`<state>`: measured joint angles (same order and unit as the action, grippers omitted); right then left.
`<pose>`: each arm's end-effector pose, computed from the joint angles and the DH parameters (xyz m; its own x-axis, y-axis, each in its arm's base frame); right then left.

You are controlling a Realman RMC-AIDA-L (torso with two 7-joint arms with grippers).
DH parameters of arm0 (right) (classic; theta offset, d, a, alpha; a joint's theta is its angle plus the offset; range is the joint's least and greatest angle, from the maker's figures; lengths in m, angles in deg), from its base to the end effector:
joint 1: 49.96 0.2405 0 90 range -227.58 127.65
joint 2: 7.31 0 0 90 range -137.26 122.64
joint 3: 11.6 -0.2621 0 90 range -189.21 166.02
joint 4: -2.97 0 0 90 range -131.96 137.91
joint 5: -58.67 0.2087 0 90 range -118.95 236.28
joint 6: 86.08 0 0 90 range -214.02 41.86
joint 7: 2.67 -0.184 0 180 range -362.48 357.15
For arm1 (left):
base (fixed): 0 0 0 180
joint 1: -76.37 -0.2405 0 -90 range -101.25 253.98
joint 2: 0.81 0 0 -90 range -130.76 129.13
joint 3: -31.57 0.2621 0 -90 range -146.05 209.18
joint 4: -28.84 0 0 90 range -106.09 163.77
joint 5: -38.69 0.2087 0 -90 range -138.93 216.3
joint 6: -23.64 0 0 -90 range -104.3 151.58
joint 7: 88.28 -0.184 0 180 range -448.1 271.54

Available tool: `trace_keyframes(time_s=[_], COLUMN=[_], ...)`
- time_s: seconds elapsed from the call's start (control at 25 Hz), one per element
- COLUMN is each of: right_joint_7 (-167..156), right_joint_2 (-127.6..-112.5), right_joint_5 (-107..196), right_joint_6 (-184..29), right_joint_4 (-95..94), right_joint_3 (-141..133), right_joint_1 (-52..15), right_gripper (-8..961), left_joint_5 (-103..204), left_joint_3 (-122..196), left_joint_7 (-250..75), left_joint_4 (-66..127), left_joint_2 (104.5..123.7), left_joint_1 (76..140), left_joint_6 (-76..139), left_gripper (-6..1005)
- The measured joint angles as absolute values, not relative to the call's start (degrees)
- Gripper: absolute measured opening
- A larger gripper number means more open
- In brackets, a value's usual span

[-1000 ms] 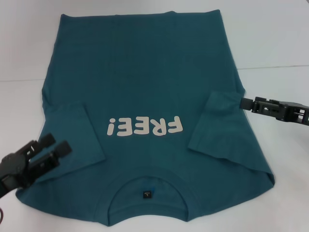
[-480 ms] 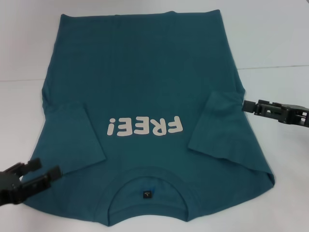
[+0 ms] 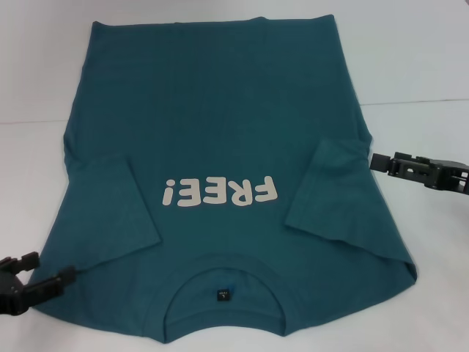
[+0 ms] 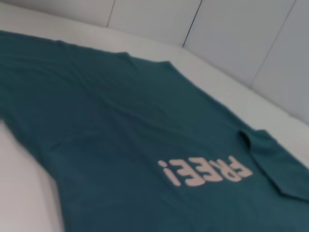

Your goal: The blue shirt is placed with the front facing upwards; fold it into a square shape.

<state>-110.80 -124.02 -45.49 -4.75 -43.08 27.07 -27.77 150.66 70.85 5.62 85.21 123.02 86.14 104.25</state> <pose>0.2935 0.3625 0.0333 0.4054 -0.5787 -0.7076 -0.8612 -0.5015 -0.0833 -0.3396 0.2942 0.0046 0.5958 0.5491 0.5861 0.7918 -0.5235 -0.3145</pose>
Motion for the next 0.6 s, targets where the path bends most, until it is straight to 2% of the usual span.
trace_keyframes(time_s=[0.6], right_joint_7=[-110.8], right_joint_2=[-124.11], right_joint_5=[-45.5], right_joint_6=[-4.7], right_joint_4=[-43.1], right_joint_3=[27.1], right_joint_1=[-27.6], right_gripper=[907], left_joint_5=[154.2], left_joint_3=[71.2], left_joint_7=[3.9], left_joint_4=[82.2], left_joint_2=[123.11], left_joint_1=[86.3], left_joint_6=[95.7], left_gripper=[822])
